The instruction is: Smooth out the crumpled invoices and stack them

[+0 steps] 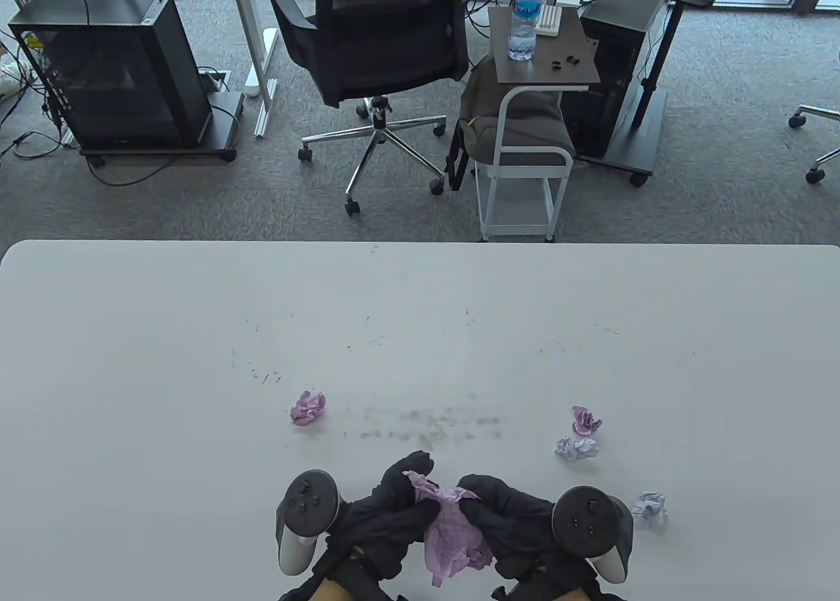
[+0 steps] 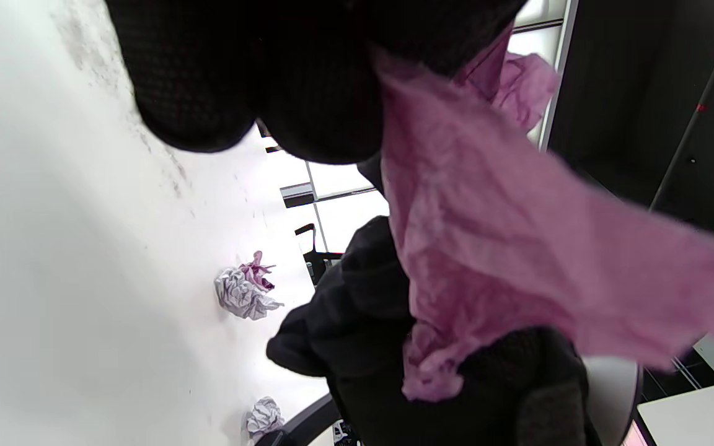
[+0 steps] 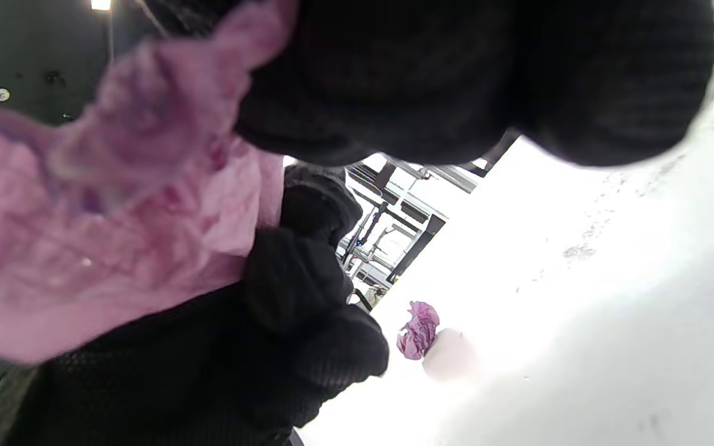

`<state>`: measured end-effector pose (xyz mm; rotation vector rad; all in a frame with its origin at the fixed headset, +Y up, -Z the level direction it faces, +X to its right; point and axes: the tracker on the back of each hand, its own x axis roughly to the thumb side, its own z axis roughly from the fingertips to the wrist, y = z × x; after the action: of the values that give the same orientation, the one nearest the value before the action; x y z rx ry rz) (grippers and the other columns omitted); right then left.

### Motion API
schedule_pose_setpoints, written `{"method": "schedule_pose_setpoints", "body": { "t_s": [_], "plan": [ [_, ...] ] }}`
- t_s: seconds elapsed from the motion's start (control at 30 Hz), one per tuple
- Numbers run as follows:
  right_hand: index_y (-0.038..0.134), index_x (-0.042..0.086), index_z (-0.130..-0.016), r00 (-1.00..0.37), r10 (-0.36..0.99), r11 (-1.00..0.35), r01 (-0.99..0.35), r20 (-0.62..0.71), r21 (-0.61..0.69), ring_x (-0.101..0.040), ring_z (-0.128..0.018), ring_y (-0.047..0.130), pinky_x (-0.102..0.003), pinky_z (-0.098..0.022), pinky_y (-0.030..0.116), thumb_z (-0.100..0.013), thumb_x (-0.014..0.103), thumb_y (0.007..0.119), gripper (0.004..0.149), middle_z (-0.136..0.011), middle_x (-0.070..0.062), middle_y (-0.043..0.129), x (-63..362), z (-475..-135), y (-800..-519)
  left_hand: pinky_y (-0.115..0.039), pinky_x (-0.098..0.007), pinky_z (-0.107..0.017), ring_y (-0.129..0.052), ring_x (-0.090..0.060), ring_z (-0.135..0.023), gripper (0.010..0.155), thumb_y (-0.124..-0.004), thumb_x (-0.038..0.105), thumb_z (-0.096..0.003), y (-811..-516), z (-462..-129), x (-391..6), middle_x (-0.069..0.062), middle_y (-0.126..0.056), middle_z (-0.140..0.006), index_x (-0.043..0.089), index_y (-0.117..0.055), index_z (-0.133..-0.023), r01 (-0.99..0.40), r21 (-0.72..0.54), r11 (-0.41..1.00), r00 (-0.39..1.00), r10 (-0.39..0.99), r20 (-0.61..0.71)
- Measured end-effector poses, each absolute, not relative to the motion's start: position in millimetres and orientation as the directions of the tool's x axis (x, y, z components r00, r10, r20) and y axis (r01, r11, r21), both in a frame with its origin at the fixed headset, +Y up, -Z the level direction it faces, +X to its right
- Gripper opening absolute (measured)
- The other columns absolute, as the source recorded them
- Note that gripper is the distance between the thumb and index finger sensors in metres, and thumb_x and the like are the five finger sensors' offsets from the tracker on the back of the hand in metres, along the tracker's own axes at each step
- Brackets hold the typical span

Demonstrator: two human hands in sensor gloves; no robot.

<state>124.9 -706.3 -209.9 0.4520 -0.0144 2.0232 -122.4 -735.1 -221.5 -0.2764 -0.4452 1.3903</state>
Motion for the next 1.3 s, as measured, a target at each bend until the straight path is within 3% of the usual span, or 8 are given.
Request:
{"method": "schedule_pose_setpoints", "body": {
  "t_s": [0.13,0.27,0.37,0.6,0.8,0.97,1.13,1.3],
  "plan": [
    [0.074,0.007,-0.086,-0.458,0.844,-0.509,-0.847,0.278,0.150,-0.014,-0.022,0.095,-0.038,-0.021,0.090,-0.053,0.030,0.076,0.040,-0.043,-0.001,0.095,137,-212,-708,-0.088,-0.044,-0.043,-0.100,-0.021,-0.050,0.058,-0.073,0.017,-0.0589,-736,-222,-123,-0.019,-0.078,-0.085,0.000,-0.049,-0.108,-0.874,-0.396,0.280,0.243,0.960,0.141],
    [0.075,0.007,-0.085,-0.579,0.783,-0.618,-0.764,0.227,0.183,-0.015,-0.022,0.095,-0.039,-0.021,0.089,-0.054,0.031,0.075,0.039,-0.043,-0.001,0.095,145,-217,-716,-0.083,-0.049,-0.046,-0.095,-0.030,-0.059,0.073,-0.078,0.029,-0.0583,-732,-222,-123,-0.020,-0.069,-0.092,-0.002,-0.036,-0.110,-0.655,-0.308,0.690,0.626,0.724,0.290],
    [0.077,0.009,-0.083,-0.637,0.729,-0.685,-0.688,0.251,0.240,-0.017,-0.023,0.096,-0.041,-0.023,0.089,-0.054,0.033,0.075,0.038,-0.043,-0.002,0.096,144,-220,-721,-0.070,-0.059,-0.057,-0.063,-0.052,-0.090,0.102,-0.083,0.049,-0.0529,-724,-220,-118,-0.027,-0.023,-0.108,0.004,-0.013,-0.110,-0.603,-0.267,0.752,0.637,0.655,0.406],
    [0.080,0.010,-0.081,-0.644,0.687,-0.727,-0.615,0.337,0.306,-0.018,-0.025,0.097,-0.041,-0.024,0.089,-0.054,0.036,0.076,0.037,-0.044,-0.002,0.097,122,-216,-719,-0.061,-0.069,-0.063,-0.050,-0.055,-0.099,0.103,-0.089,0.060,-0.0407,-706,-203,-87,-0.022,-0.026,-0.113,0.013,-0.035,-0.115,-0.292,-0.260,0.921,0.636,0.389,0.666],
    [0.080,0.013,-0.081,-0.644,0.658,-0.753,-0.581,0.392,0.309,-0.023,-0.035,0.098,-0.046,-0.031,0.089,-0.053,0.035,0.078,0.036,-0.053,-0.005,0.097,117,-213,-719,-0.082,-0.055,-0.050,-0.100,-0.029,-0.057,0.056,-0.088,0.025,-0.0519,-708,-205,-87,-0.015,-0.084,-0.084,0.007,-0.069,-0.101,-0.400,-0.203,0.894,0.650,0.432,0.625],
    [0.070,0.016,-0.086,-0.623,0.648,-0.754,-0.603,0.438,0.259,-0.042,-0.073,0.086,-0.057,-0.049,0.080,-0.053,0.035,0.079,0.040,-0.095,-0.026,0.075,118,-215,-718,-0.084,-0.052,-0.048,-0.101,-0.024,-0.050,0.047,-0.083,0.024,-0.0546,-716,-211,-99,-0.014,-0.085,-0.080,0.008,-0.073,-0.097,-0.586,-0.369,0.721,0.553,0.689,0.469],
    [0.068,0.013,-0.087,-0.507,0.779,-0.619,-0.715,0.368,0.325,-0.028,-0.046,0.100,-0.050,-0.039,0.088,-0.050,0.026,0.083,0.042,-0.069,-0.017,0.094,124,-218,-720,-0.085,-0.050,-0.045,-0.101,-0.022,-0.045,0.046,-0.078,0.024,-0.0574,-729,-219,-111,-0.015,-0.085,-0.078,0.005,-0.069,-0.099,-0.751,-0.440,0.492,0.415,0.871,0.264],
    [0.069,0.011,-0.089,-0.543,0.758,-0.640,-0.725,0.362,0.252,-0.020,-0.035,0.098,-0.044,-0.033,0.089,-0.051,0.028,0.081,0.043,-0.058,-0.008,0.095,131,-219,-717,-0.084,-0.050,-0.047,-0.100,-0.022,-0.049,0.050,-0.077,0.024,-0.0580,-732,-224,-121,-0.015,-0.081,-0.083,0.006,-0.063,-0.103,-0.805,-0.380,0.456,0.401,0.890,0.218]
  ]
}}
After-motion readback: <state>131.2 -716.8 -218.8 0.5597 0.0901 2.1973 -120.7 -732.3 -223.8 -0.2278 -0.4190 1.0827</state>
